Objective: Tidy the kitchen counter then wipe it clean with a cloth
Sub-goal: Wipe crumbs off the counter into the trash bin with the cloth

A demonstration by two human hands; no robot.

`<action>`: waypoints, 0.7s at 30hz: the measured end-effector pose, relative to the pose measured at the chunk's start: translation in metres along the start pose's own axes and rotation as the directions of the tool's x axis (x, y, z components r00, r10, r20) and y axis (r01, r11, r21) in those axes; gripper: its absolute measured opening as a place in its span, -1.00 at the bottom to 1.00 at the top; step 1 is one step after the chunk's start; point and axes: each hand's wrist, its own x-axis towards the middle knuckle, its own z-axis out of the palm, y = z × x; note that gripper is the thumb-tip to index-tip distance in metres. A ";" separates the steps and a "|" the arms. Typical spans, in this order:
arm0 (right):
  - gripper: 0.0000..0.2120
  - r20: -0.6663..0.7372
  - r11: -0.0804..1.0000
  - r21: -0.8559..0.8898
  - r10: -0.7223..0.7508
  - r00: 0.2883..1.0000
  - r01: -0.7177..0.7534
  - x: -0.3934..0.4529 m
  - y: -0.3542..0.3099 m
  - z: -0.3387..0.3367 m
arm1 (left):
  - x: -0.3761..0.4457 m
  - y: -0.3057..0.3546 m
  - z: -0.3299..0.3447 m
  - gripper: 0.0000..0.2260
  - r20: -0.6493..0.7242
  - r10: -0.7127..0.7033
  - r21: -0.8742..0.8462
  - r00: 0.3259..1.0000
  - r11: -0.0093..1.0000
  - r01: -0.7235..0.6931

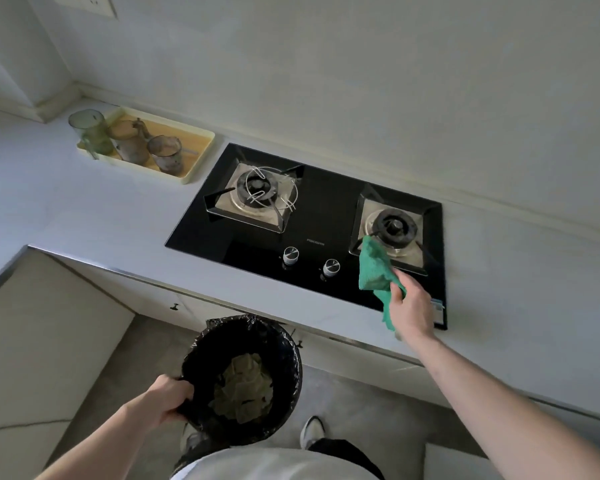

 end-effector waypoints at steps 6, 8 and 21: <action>-0.63 0.303 0.978 -0.205 0.020 0.953 0.045 0.032 0.068 -0.001 | -0.043 -0.003 0.081 -0.92 -0.015 -0.018 -0.089 1.000 0.996 0.017; -0.62 0.423 0.961 -0.271 0.069 0.904 0.054 0.030 0.071 0.015 | -0.050 -0.008 0.099 -0.86 0.006 -0.022 -0.105 1.000 0.994 0.023; -0.64 0.568 0.968 -0.024 -0.194 0.800 0.252 -0.073 0.050 0.033 | -0.084 -0.010 0.152 -0.86 -0.018 -0.007 -0.079 1.000 0.997 0.006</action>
